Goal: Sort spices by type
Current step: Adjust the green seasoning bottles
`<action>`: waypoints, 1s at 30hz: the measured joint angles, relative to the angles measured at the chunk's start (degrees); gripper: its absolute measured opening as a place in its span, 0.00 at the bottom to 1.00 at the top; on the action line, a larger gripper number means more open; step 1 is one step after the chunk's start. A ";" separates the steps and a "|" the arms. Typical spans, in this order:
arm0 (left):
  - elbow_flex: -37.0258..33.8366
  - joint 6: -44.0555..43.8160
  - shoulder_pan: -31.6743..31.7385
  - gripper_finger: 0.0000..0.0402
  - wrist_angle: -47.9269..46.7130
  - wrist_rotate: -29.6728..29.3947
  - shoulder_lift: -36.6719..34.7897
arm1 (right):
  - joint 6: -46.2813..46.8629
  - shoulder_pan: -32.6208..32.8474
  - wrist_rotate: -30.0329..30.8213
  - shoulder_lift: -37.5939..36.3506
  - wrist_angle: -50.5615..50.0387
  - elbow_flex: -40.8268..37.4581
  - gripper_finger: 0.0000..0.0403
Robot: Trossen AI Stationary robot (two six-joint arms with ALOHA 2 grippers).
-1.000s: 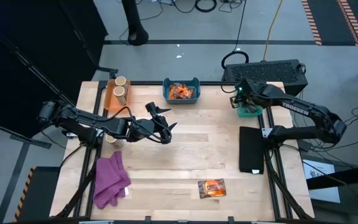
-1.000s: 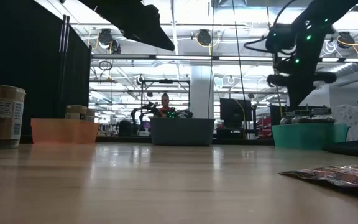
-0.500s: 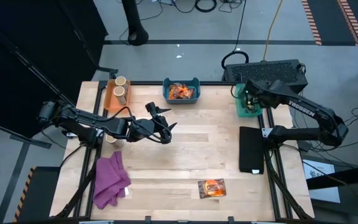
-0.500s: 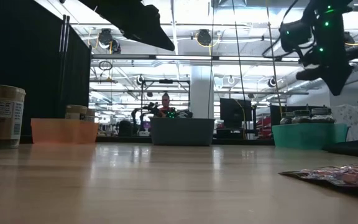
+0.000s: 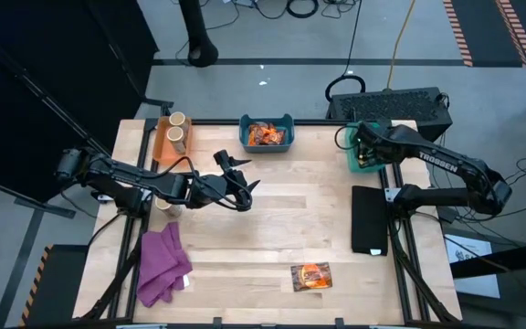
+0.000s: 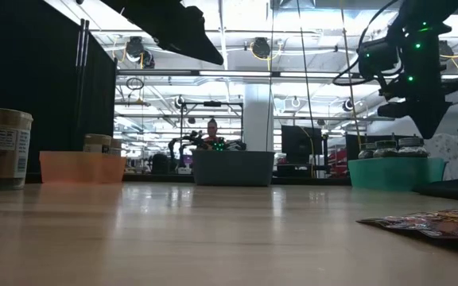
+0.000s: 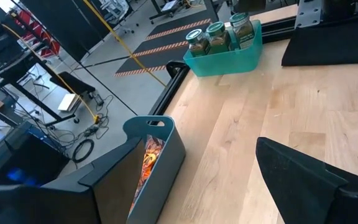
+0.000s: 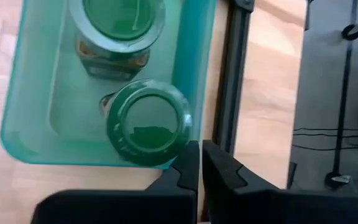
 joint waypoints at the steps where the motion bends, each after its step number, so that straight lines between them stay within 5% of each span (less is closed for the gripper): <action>1: 0.00 0.00 0.02 0.79 0.00 0.00 0.00 | 0.14 -0.01 -0.61 0.00 0.04 0.00 0.00; 22: 0.00 0.01 0.02 0.79 0.00 0.00 0.00 | 5.01 5.33 -6.06 0.00 0.35 0.00 0.00; 30: 0.00 0.01 0.01 0.79 0.01 0.00 0.00 | 6.39 3.45 1.42 -0.01 -4.55 0.00 0.00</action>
